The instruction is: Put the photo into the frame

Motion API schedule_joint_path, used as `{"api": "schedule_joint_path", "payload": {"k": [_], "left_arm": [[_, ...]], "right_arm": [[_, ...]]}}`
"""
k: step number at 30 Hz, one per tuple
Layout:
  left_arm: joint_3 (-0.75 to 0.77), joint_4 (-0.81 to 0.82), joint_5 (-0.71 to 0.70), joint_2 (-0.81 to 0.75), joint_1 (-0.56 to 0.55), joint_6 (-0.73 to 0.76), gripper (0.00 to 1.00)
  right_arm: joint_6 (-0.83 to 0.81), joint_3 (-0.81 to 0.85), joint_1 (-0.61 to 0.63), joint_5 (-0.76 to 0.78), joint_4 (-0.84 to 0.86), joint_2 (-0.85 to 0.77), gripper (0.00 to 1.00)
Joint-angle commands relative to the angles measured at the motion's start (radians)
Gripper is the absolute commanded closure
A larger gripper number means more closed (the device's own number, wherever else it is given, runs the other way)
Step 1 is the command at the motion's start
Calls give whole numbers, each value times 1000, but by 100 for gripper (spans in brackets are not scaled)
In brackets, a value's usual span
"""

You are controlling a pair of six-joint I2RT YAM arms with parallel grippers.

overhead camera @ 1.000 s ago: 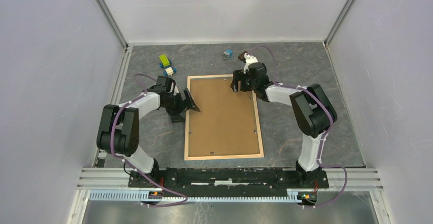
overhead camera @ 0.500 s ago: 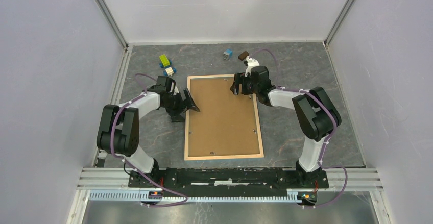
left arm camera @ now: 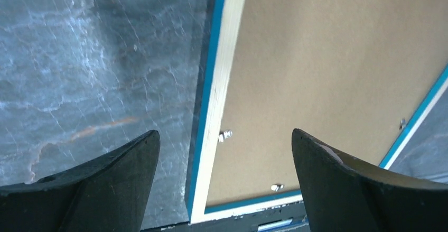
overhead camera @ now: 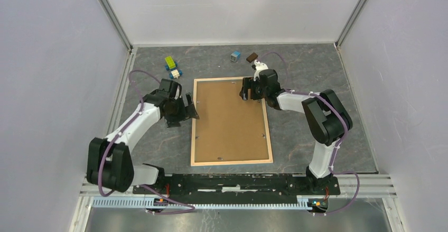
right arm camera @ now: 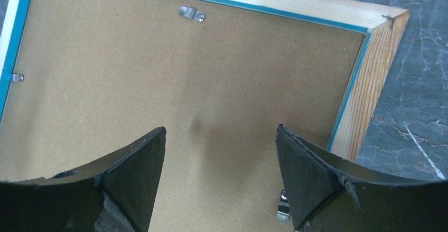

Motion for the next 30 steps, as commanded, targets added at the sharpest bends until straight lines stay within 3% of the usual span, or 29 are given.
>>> {"api": "schedule_joint_path", "payload": {"k": [1, 9, 13, 18, 30], "left_arm": [[-58, -58, -43, -85, -18, -9, 0], [-138, 129, 0, -38, -69, -98, 4], [-119, 200, -1, 42, -126, -125, 5], [-34, 254, -32, 147, -187, -146, 7], [226, 247, -13, 384, -223, -98, 11]], "right_arm": [[-24, 36, 3, 7, -29, -25, 18], [-83, -25, 4, 157, -219, -236, 7], [-56, -129, 4, 270, -252, -329, 8], [36, -235, 4, 265, -227, -362, 16], [33, -208, 1, 350, -301, -261, 32]]}}
